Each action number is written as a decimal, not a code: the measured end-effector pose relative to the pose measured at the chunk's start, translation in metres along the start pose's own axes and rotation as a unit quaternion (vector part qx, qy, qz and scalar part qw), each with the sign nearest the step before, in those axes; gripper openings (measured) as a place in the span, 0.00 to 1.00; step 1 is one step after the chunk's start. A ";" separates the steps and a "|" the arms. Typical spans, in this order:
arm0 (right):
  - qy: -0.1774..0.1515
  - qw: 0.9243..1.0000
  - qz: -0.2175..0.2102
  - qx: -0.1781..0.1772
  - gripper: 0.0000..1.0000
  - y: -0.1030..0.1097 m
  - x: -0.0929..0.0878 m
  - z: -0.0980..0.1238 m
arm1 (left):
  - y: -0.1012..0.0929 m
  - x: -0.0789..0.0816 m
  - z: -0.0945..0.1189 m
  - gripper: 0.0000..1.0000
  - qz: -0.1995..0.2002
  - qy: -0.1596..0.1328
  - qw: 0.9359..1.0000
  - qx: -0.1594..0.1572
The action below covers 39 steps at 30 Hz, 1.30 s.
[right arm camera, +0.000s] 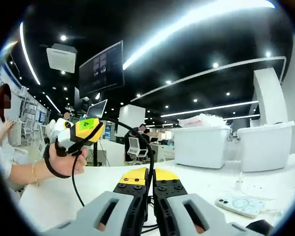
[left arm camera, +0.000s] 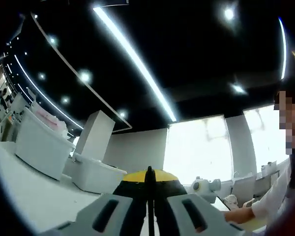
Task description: Coil the Type-C to USB data cable on the desktop and secure it with Velcro straps.
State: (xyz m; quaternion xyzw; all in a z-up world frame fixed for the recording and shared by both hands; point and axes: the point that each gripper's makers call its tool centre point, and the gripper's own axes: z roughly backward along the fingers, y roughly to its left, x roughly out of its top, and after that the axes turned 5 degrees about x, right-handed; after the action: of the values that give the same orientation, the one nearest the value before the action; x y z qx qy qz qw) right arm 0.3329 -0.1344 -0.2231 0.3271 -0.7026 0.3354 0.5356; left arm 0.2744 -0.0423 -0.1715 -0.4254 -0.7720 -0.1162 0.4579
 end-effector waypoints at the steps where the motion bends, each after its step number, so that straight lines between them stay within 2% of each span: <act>1: -0.014 1.000 -0.006 -0.004 0.02 -0.003 0.008 0.001 | 0.003 0.001 0.000 0.05 -0.008 -0.005 1.000 0.008; 3: -0.031 0.999 0.000 -0.007 0.02 -0.006 0.022 0.004 | 0.005 -0.003 -0.001 0.13 -0.019 0.010 1.000 0.015; 5: -0.040 0.998 0.044 -0.008 0.02 -0.005 0.034 0.005 | 0.003 -0.012 -0.002 0.26 -0.043 0.037 0.998 0.013; 7: -0.050 0.998 0.046 0.003 0.02 0.003 0.040 0.007 | -0.004 -0.022 -0.003 0.30 -0.071 0.057 0.996 0.002; 9: -0.059 0.997 0.047 0.022 0.02 0.013 0.046 0.006 | -0.010 -0.034 -0.005 0.29 -0.086 0.077 0.993 -0.008; 12: -0.046 0.994 0.096 0.028 0.02 0.020 0.045 0.005 | -0.012 -0.039 -0.006 0.29 -0.128 0.082 0.988 0.000; 14: -0.043 0.994 0.099 0.025 0.02 0.020 0.045 0.005 | -0.016 -0.033 -0.004 0.29 -0.126 0.071 0.989 -0.005; 16: -0.039 0.994 0.101 0.025 0.02 0.019 0.043 0.005 | -0.022 -0.020 -0.004 0.29 -0.105 0.044 0.993 -0.020; 17: -0.034 0.993 0.111 0.023 0.02 0.017 0.042 0.005 | -0.022 -0.017 -0.003 0.29 -0.099 0.041 0.994 -0.021; 18: -0.031 0.992 0.121 0.025 0.02 0.019 0.042 0.005 | -0.021 -0.015 -0.002 0.29 -0.102 0.042 0.994 -0.019; 20: -0.030 0.990 0.130 0.036 0.02 0.025 0.042 0.004 | -0.017 -0.018 -0.002 0.28 -0.133 0.052 0.990 -0.006; 21: -0.031 0.989 0.139 0.046 0.02 0.031 0.044 0.003 | -0.016 -0.022 -0.002 0.27 -0.147 0.066 0.987 -0.005; 23: -0.024 0.984 0.168 0.059 0.02 0.043 0.044 0.001 | -0.018 -0.025 -0.001 0.16 -0.154 0.072 0.986 -0.006; 26: -0.016 0.979 0.187 0.073 0.02 0.054 0.040 -0.001 | -0.023 -0.024 -0.001 0.10 -0.165 0.066 0.984 -0.009; 27: -0.015 0.980 0.185 0.074 0.02 0.055 0.038 -0.001 | -0.025 -0.023 -0.001 0.05 -0.160 0.066 0.985 -0.015; 29: -0.016 0.982 0.174 0.076 0.02 0.055 0.036 -0.002 | -0.026 -0.022 0.000 0.05 -0.158 0.067 0.985 -0.021; 31: -0.025 0.987 0.139 0.082 0.03 0.057 0.037 -0.002 | -0.025 -0.022 0.000 0.04 -0.171 0.069 0.983 -0.020; 33: -0.042 0.990 0.105 0.088 0.04 0.056 0.042 -0.001 | -0.024 -0.019 0.001 0.04 -0.163 0.067 0.984 -0.021; 34: -0.057 0.992 0.074 0.087 0.06 0.052 0.047 0.001 | -0.022 -0.015 0.001 0.04 -0.157 0.062 0.985 -0.019; 35: -0.069 0.993 0.050 0.080 0.10 0.045 0.052 0.003 | -0.019 -0.012 0.002 0.04 -0.156 0.059 0.986 -0.013; 37: -0.096 0.994 -0.014 0.053 0.11 0.019 0.061 0.013 | -0.007 0.004 0.005 0.04 -0.151 0.034 0.988 0.015; 39: -0.112 0.988 -0.097 0.032 0.11 -0.010 0.061 0.022 | -0.003 0.012 0.008 0.04 -0.144 0.024 0.989 0.019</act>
State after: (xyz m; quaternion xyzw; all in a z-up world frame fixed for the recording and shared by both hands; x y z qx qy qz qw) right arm 0.3162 -0.1636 -0.1667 0.4460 -0.7121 0.2657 0.4726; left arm 0.2649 -0.0335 -0.1658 -0.2979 -0.8159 -0.1766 0.4630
